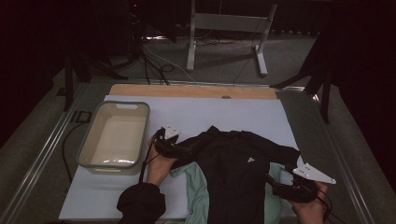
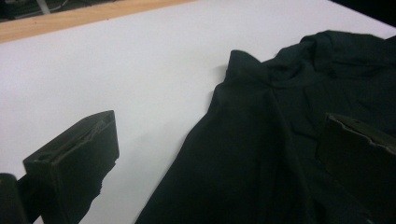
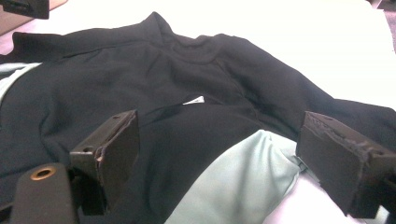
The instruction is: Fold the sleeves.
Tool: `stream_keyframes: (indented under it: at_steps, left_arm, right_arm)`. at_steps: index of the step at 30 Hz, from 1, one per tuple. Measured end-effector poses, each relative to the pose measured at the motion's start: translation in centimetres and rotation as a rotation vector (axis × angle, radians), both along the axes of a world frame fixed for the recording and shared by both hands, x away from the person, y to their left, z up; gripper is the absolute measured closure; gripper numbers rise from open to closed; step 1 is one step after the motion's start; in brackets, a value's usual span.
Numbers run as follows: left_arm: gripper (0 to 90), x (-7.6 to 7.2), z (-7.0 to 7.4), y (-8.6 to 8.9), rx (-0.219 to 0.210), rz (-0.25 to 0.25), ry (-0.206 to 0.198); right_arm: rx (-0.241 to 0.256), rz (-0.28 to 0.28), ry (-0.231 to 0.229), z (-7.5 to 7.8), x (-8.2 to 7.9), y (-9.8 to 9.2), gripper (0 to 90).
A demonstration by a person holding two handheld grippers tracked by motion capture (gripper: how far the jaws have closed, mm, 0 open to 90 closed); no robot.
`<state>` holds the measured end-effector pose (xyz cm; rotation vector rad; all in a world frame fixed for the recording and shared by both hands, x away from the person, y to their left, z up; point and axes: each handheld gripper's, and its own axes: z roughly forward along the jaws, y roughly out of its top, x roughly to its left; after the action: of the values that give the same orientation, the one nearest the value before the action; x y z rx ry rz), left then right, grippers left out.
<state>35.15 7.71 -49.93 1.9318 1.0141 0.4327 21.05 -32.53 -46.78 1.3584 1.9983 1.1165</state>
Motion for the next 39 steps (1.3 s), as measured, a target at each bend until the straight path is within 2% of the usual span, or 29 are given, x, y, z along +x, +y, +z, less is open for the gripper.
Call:
stream_keyframes:
  at_steps: [7, 13, 16, 20, 22, 24, 26, 27, 35, 39]
  left_arm:
    - [0.4, 0.4, -0.8, 0.5, -0.005, 0.014, 0.047]
    - [1.5, 0.6, -1.4, 0.8, -0.013, 0.040, 0.128]
    - [5.5, 0.6, -1.8, 0.8, 0.004, 0.052, 0.157]
    - [8.9, 0.7, -2.2, 0.8, 0.036, 0.077, 0.169]
    - [12.5, 0.7, -2.3, 0.8, 0.043, 0.082, 0.180]
    - [16.5, 0.6, -2.4, 0.7, 0.079, 0.095, 0.174]
    - [21.0, 0.5, -2.5, 0.8, 0.073, 0.094, 0.184]
    - [27.6, 0.4, -2.5, 0.8, 0.082, 0.101, 0.184]
    - [40.5, -0.3, -2.6, 1.2, 0.098, 0.124, 0.175]
    - [53.8, -1.1, -2.5, 1.3, 0.104, 0.126, 0.184]
  right_arm:
    - [0.000, 0.004, -0.001, 0.0, 0.0, 0.0, 13.8]
    - [-0.001, 0.004, 0.003, -0.1, 0.0, 0.1, 13.7]
    - [0.001, 0.006, 0.001, 0.0, 0.0, 0.1, 13.7]
    - [-0.001, 0.008, 0.002, -0.1, 0.0, 0.1, 13.7]
    - [0.001, 0.009, 0.001, 0.0, 0.0, 0.1, 13.7]
    - [0.001, 0.009, 0.001, 0.0, 0.0, 0.1, 13.7]
    - [0.001, 0.008, 0.001, 0.0, 0.0, 0.0, 13.7]
    - [-0.001, 0.008, 0.001, -0.1, 0.0, 0.0, 13.7]
    - [-0.001, 0.010, 0.002, 0.0, 0.0, 0.1, 13.8]
    - [-0.002, 0.012, 0.002, -0.1, 0.0, 0.1, 13.8]
